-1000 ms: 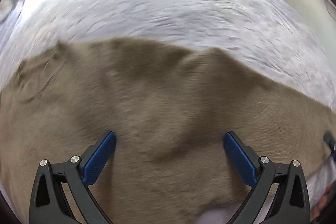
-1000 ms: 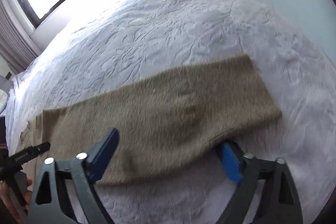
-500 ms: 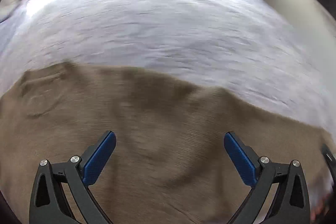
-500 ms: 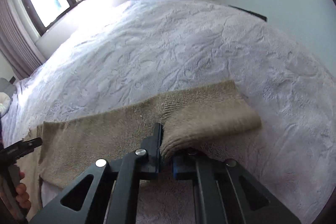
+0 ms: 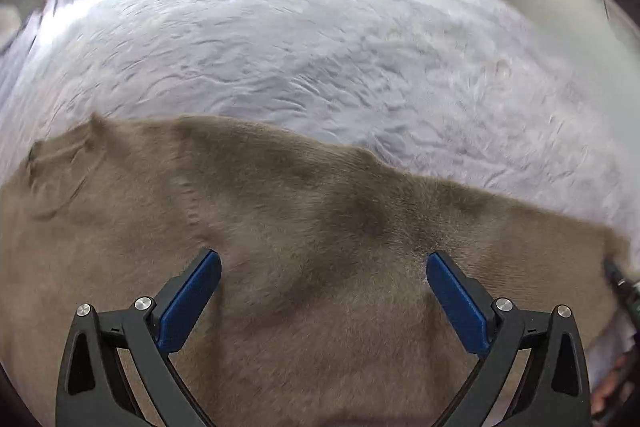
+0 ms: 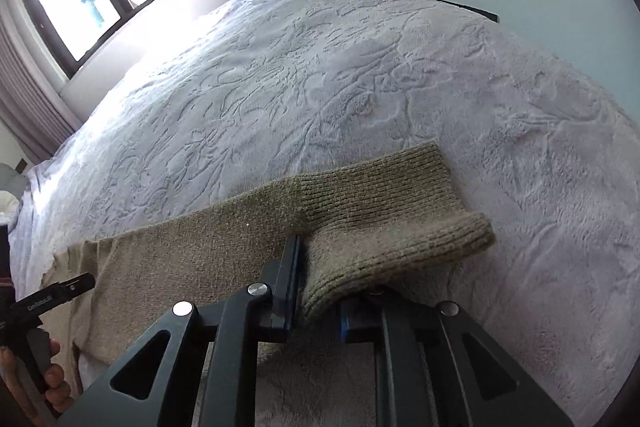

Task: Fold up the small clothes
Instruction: 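Carry the held sleeve across the sweater body and open the right tool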

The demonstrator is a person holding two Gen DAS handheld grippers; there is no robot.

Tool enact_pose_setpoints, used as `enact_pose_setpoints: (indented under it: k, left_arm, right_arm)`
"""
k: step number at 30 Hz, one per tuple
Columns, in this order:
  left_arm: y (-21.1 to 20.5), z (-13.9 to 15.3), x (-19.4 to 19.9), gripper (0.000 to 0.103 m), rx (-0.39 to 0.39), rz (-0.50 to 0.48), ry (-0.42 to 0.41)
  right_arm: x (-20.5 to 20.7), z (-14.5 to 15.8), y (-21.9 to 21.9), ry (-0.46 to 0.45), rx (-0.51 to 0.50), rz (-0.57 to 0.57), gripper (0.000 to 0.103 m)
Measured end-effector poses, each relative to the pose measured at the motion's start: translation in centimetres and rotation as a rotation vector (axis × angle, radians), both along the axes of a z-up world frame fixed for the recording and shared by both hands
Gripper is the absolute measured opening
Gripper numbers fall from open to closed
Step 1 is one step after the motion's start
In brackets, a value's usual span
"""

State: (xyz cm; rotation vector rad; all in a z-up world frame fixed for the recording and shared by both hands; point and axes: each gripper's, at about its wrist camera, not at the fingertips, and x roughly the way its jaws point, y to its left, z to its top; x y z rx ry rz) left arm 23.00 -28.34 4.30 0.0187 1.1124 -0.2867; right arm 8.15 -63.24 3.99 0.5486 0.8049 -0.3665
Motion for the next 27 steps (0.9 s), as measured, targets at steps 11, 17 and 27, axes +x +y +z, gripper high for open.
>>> enact_pose_setpoints:
  k: [11,17,27]
  left_arm:
    - [1.6,-1.4,-1.2,0.103,0.151,-0.046,0.039]
    - [12.1,2.0,-2.0,0.103,-0.025,0.09,-0.006]
    - [26.2,-1.2,-1.6,0.103,-0.057,0.292,0.028]
  right_arm:
    - [-0.2,5.8,5.5,-0.048,-0.235,0.026,0.007]
    - [0.3,12.5,12.4,-0.122,-0.38,0.112,0.007]
    - [5.7,19.2,33.3,-0.25,-0.492,0.41,0.007]
